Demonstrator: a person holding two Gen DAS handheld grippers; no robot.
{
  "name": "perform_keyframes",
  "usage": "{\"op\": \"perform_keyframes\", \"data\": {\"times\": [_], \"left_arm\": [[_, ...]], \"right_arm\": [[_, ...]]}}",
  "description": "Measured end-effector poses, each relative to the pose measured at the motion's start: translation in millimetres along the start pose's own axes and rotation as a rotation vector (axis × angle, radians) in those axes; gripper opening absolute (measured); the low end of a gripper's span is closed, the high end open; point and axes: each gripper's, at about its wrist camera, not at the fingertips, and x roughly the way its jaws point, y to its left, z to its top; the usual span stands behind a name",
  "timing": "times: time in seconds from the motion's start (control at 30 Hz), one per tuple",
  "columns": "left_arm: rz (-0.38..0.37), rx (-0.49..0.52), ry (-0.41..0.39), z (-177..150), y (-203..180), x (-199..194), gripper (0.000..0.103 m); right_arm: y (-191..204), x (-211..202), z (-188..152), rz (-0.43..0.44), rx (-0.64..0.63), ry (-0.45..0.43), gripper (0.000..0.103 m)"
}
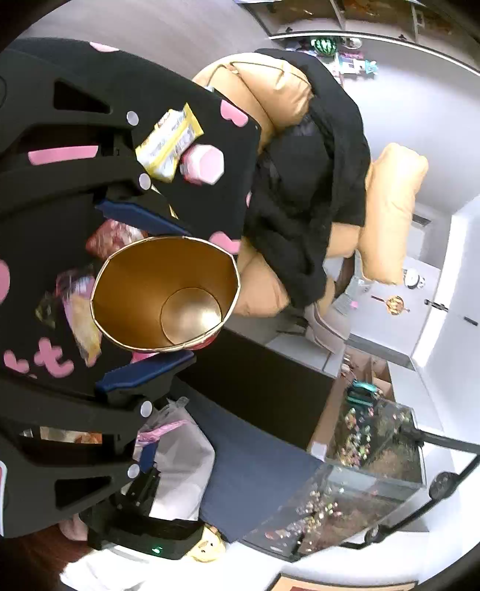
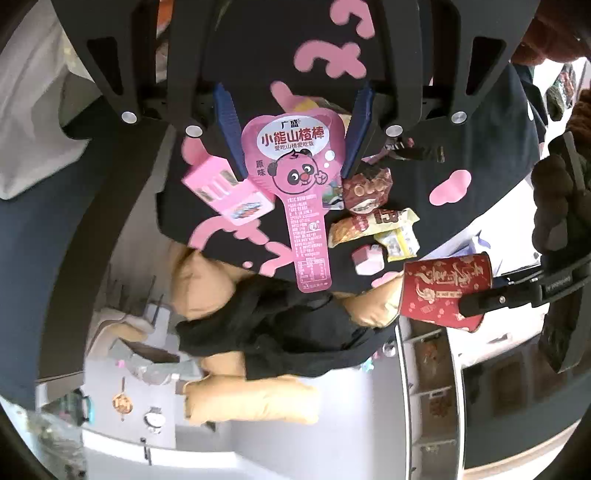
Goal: Collect trash
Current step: 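Carry the red cup and pink snack stick over the yellow trash bag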
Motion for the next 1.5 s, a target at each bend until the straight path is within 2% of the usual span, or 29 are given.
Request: {"op": "perform_keyframes", "data": {"times": [0.3,0.43,0.67,0.9,1.27,1.5], "left_arm": [[-0.079,0.021,-0.005,-4.6,-72.8,3.7,0.058],[-0.129,0.019,0.038,-15.5,-104.5,21.6,0.058],[-0.236,0.076,0.115,-37.0,-169.8,48.8,0.058],[-0.310,0.105,0.179,-57.1,-210.6,73.7,0.058],[-0.369,0.145,0.425,-109.2,-251.4,128.7,0.059],[-0.376,0.170,0.553,-141.9,-268.8,164.7,0.059]], "right_arm": [[-38.4,-67.5,-25.4,-0.101,0.054,-0.094,0.048],[-62.1,-93.7,-40.7,-0.160,0.088,-0.117,0.048],[-102.8,-130.1,-74.9,-0.249,0.165,-0.149,0.048],[-136.6,-154.9,-102.0,-0.316,0.223,-0.159,0.048],[-165.9,-181.5,-130.1,-0.387,0.270,-0.186,0.049],[-183.0,-185.8,-147.5,-0.399,0.329,-0.171,0.049]]}}
